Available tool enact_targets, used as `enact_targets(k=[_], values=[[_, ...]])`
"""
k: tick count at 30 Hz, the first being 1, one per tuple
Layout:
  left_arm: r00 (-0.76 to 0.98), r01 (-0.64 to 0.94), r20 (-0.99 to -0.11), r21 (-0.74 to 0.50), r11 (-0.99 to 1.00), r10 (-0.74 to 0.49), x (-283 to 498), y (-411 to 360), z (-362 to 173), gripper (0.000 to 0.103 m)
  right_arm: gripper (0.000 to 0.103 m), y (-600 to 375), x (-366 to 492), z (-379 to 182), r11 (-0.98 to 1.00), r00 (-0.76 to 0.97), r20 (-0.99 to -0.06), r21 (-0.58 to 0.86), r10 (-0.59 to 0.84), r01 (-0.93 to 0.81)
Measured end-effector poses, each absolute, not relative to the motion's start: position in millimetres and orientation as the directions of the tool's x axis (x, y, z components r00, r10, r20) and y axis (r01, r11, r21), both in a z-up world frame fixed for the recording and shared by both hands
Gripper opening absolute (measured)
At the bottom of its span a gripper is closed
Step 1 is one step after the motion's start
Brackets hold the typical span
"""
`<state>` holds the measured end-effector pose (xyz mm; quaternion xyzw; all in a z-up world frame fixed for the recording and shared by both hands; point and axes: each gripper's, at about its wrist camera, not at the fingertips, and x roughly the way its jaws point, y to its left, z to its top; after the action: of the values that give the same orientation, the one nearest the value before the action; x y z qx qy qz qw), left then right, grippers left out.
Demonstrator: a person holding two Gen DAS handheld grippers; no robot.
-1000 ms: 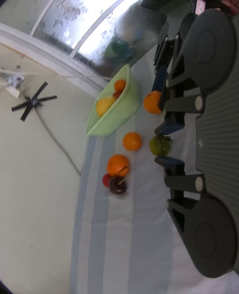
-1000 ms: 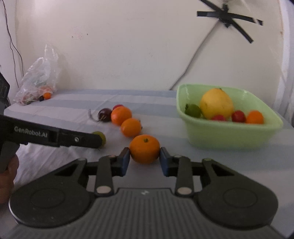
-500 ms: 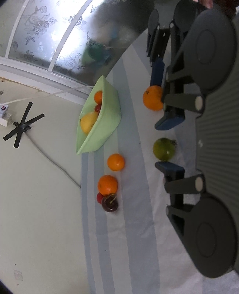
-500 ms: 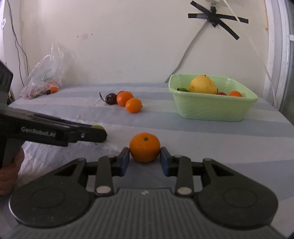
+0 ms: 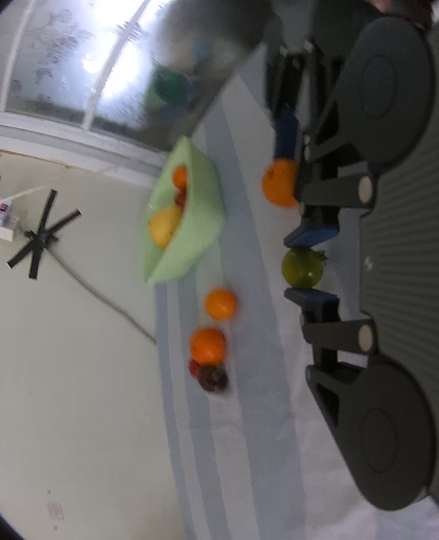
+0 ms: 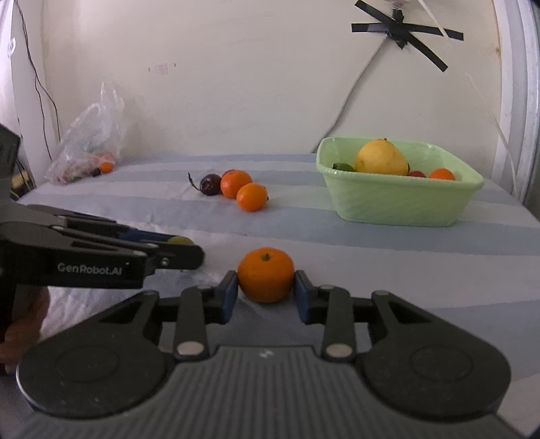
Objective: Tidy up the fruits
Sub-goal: 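Carry the lime and tangerine into the green basin and open both grippers, then grasp the dark plum with the left gripper while the right gripper grasps a stemmed tangerine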
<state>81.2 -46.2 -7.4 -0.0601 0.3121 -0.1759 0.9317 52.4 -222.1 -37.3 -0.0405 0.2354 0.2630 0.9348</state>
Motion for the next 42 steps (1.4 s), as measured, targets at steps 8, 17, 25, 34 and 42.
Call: enact_targets(k=[8, 17, 25, 34, 42], values=[[0.716, 0.391, -0.477, -0.331, 0.859, -0.510, 149.2, -79.8, 39.9, 0.027, 0.038, -254.1, 70.6, -3.4, 0.898, 0.846, -0.310, 0.066, 0.433, -0.435], [0.674, 0.339, -0.535, -0.390, 0.856, -0.510, 235.2, -110.6, 25.3, 0.027, 0.038, -282.8, 147.3, 4.2, 0.949, 0.899, -0.306, 0.064, 0.314, -0.309], [0.686, 0.317, -0.541, -0.380, 0.869, -0.487, 243.1, -116.5, 18.3, 0.036, 0.043, -286.5, 154.4, -7.9, 0.953, 0.915, -0.271, 0.045, 0.299, -0.298], [0.817, 0.261, -0.385, -0.418, 0.870, -0.429, 160.1, -35.8, 56.3, 0.040, 0.043, -307.2, 123.1, -7.4, 0.941, 0.924, -0.216, 0.197, 0.314, -0.274], [0.869, 0.039, -0.442, -0.390, 0.920, -0.224, 106.6, 37.1, 27.2, 0.041, 0.044, -257.6, 69.7, -13.4, 0.880, 0.848, -0.237, 0.169, 0.473, -0.444]])
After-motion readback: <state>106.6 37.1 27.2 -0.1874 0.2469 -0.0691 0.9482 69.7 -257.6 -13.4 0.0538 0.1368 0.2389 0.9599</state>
